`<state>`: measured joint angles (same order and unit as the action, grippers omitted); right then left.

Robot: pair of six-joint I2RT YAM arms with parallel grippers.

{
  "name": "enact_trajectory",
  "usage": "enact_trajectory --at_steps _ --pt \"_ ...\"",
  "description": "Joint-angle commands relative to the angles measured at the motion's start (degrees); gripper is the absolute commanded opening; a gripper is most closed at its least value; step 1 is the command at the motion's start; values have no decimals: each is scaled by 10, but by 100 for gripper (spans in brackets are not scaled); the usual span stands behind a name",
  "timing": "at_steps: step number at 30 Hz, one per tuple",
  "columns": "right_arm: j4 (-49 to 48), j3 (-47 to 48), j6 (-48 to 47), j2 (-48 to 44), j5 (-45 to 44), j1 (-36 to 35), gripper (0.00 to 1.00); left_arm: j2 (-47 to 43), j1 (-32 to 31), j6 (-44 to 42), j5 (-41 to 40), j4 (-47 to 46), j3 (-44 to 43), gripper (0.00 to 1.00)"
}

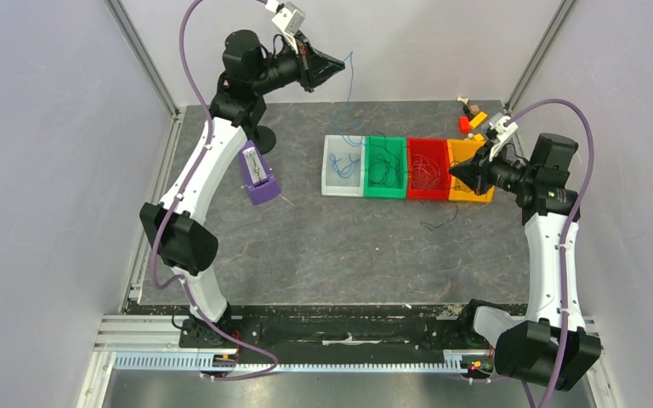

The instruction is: Untangle the cables

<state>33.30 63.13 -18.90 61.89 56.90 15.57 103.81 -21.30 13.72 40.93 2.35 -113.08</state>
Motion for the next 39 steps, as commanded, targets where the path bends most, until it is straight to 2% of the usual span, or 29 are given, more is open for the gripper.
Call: enact_trajectory --at_steps 1,10,19,24,28,33,39 --pt "-4 0 -7 1 5 -2 0 -20 8 22 14 -37 -25 2" --pt "-6 0 -3 0 8 -1 0 -30 8 36 15 -35 -46 2" --pt "-6 0 -3 0 6 -1 0 -34 9 20 17 -26 -8 2" --pt "-8 -3 -1 2 7 -2 0 -27 7 24 23 -37 47 2" --pt "-21 -11 8 4 7 -2 0 -9 -4 -19 16 -37 103 2" --pt "-21 -9 10 12 3 -2 0 39 -17 -63 13 -32 130 2" --pt "-12 -8 0 15 -3 -2 0 76 -19 -78 14 -26 191 2"
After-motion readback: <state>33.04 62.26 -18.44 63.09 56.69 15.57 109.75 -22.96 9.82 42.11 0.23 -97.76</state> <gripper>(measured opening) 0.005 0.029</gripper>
